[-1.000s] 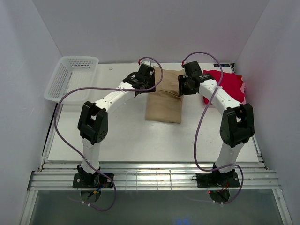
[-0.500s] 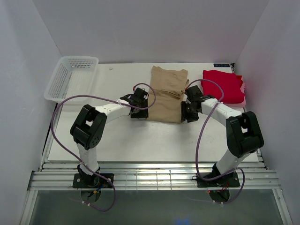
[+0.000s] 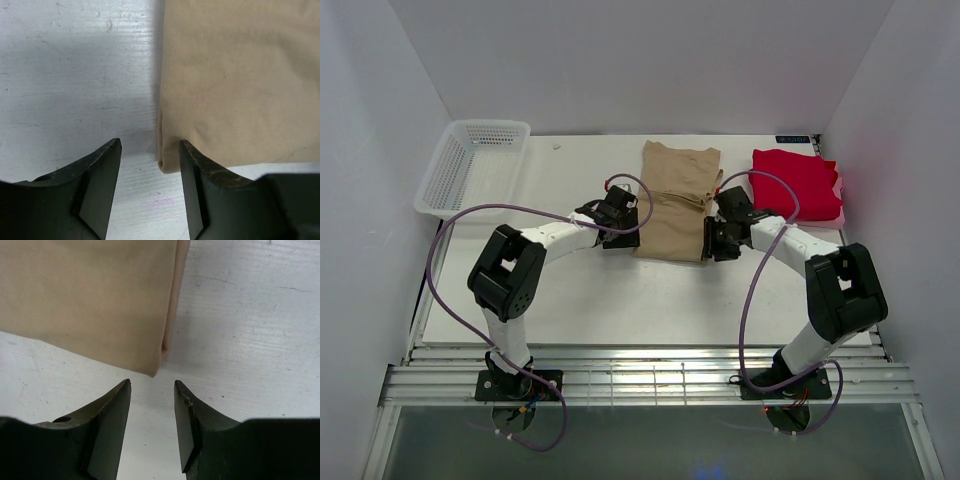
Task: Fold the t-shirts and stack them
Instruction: Fold the tshirt, then neatly place the folded tshirt to the corner
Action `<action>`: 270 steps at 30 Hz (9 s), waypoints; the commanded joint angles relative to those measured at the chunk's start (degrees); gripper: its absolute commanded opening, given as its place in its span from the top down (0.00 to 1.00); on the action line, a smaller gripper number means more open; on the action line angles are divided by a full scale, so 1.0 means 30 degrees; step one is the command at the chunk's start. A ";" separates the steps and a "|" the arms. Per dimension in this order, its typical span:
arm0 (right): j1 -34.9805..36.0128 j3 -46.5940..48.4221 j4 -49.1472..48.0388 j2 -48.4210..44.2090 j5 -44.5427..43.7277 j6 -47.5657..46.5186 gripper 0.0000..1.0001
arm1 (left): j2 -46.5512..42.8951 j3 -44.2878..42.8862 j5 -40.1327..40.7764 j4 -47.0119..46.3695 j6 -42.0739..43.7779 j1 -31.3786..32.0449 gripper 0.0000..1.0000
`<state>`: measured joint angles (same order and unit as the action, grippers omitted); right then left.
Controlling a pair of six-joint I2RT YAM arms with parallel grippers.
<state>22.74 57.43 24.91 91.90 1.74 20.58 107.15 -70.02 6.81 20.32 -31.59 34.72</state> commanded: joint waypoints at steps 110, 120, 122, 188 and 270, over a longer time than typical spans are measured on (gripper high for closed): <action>0.1620 0.6898 0.1308 0.2675 -0.6175 -0.3021 0.92 | 0.0785 -0.5546 -0.1453 0.1430 -0.0426 -0.0293 0.97; 0.1003 1.0153 0.0605 0.2241 -0.8256 -0.3665 0.54 | 0.0260 -0.9264 0.4729 0.4943 -0.0923 -0.0323 0.39; 0.1003 0.9979 0.0605 0.1421 -0.7789 -0.3666 0.54 | -0.0004 -0.9967 0.5114 0.5472 -0.1041 -0.0294 0.39; 0.0272 -0.0129 0.0927 -0.0811 0.0826 -0.2933 0.10 | -0.2729 -0.0656 0.2858 0.6090 -0.4234 0.4071 0.32; -0.3566 2.0609 0.7986 0.9356 -0.6673 -0.9466 0.92 | -0.5425 0.3095 0.3619 0.5972 -0.5377 0.4013 0.33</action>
<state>13.63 113.01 46.54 119.68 -15.90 -4.75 94.35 -61.34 16.95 38.06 -46.83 46.70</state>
